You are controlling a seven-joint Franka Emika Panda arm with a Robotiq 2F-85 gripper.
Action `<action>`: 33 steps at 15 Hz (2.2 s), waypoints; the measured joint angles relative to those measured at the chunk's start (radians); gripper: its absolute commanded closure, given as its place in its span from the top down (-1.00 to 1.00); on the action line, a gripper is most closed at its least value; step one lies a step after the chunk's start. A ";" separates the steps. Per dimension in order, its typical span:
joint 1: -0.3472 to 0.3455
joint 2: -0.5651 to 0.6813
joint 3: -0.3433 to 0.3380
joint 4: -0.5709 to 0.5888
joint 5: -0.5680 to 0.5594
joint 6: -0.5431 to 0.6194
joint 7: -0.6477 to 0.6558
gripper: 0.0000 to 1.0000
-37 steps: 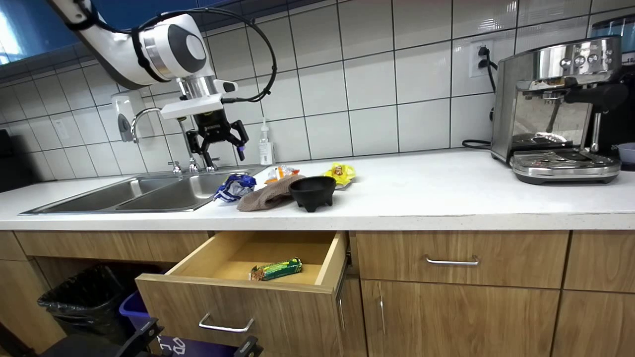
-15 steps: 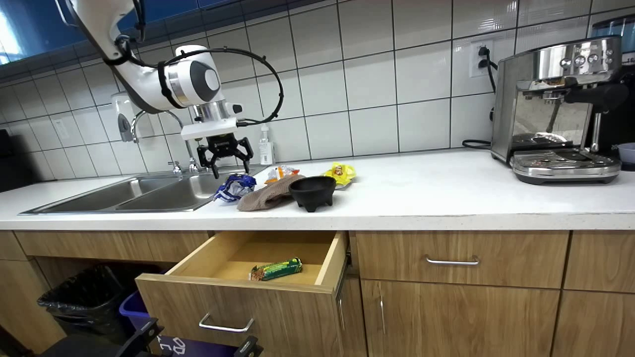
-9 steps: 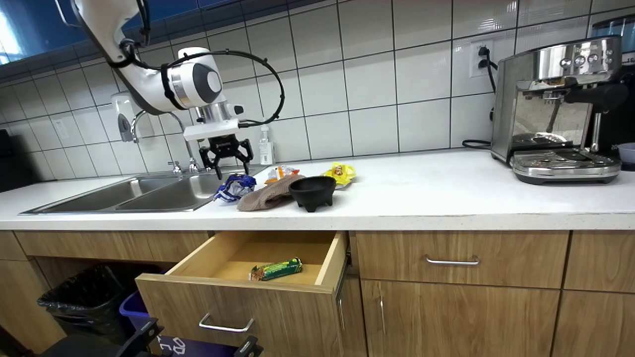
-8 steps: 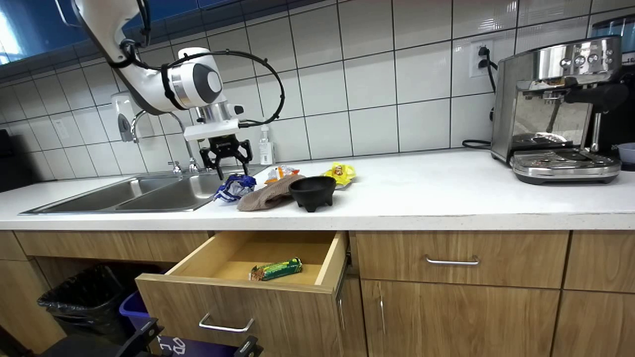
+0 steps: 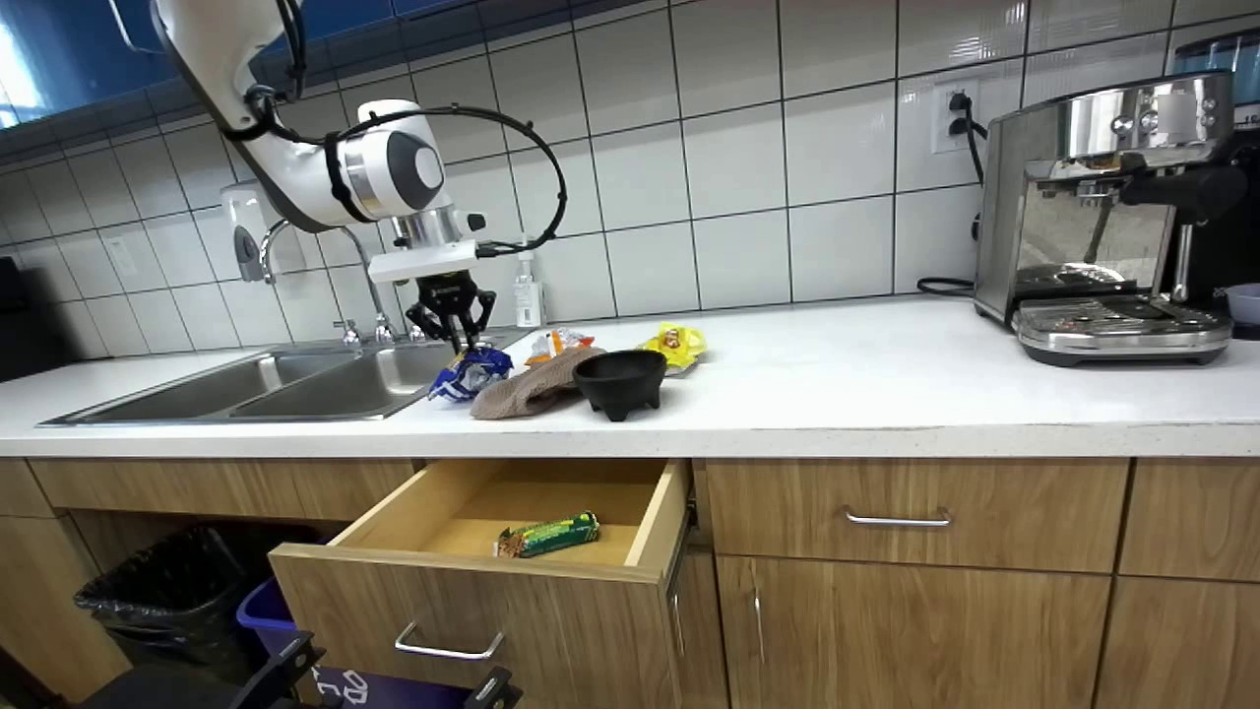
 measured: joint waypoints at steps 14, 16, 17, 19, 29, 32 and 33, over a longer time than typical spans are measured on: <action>-0.002 -0.020 0.001 0.011 0.009 0.000 -0.030 -1.00; -0.002 -0.035 0.003 0.007 0.022 -0.001 -0.046 -1.00; -0.004 -0.042 0.007 0.004 0.033 -0.003 -0.058 -1.00; -0.005 -0.058 0.013 -0.005 0.053 -0.004 -0.082 -1.00; -0.005 -0.171 0.015 -0.126 0.083 -0.037 -0.102 -1.00; -0.005 -0.206 0.014 -0.169 0.081 -0.052 -0.103 -1.00; -0.005 -0.219 0.013 -0.183 0.080 -0.060 -0.106 -1.00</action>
